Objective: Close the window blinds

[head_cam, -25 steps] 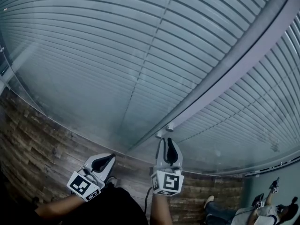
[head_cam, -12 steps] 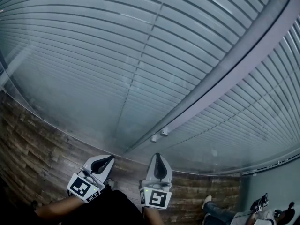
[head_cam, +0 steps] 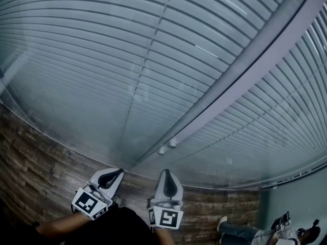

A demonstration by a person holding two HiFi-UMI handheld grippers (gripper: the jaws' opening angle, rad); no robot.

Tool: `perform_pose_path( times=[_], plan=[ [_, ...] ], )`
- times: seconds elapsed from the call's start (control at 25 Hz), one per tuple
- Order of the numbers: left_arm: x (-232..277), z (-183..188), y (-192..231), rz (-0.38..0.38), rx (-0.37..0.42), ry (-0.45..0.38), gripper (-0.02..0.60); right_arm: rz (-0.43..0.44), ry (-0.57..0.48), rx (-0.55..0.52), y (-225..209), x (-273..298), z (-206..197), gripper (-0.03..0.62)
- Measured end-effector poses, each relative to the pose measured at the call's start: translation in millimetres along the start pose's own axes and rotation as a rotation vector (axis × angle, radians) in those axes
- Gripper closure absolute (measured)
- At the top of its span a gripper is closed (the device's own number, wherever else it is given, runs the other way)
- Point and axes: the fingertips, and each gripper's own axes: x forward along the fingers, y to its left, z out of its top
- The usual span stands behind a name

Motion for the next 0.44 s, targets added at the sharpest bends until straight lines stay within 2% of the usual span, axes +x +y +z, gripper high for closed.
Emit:
perform_pose_path(
  times=[0.24,0.44],
  plan=[
    [2.2,1.0,-8.1,-0.029,0.008,-0.013,0.583,-0.030,-0.013,-0.007,-5.0,-5.9,2.1,0.594],
    [2.3,-3.0,-17.0,-0.034,-0.008,0.003,0.583,-0.045,0.028,-0.012,-8.0,-9.9,-3.1,0.594]
  ],
)
